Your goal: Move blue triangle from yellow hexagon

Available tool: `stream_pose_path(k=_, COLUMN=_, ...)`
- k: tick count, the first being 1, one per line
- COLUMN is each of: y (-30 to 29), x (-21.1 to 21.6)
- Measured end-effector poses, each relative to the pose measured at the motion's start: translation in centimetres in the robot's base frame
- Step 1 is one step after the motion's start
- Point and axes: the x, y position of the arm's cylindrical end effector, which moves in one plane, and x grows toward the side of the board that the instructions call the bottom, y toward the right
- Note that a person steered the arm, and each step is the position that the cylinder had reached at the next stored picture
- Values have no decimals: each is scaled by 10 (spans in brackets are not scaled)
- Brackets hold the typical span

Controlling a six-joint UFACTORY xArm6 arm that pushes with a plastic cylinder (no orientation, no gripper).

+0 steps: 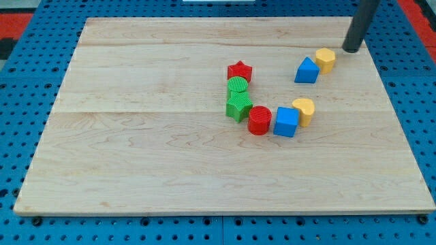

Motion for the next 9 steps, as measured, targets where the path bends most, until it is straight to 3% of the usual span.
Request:
stream_pose_path(k=5, y=-110, x=7)
stream_pose_path(k=9, y=-110, x=27)
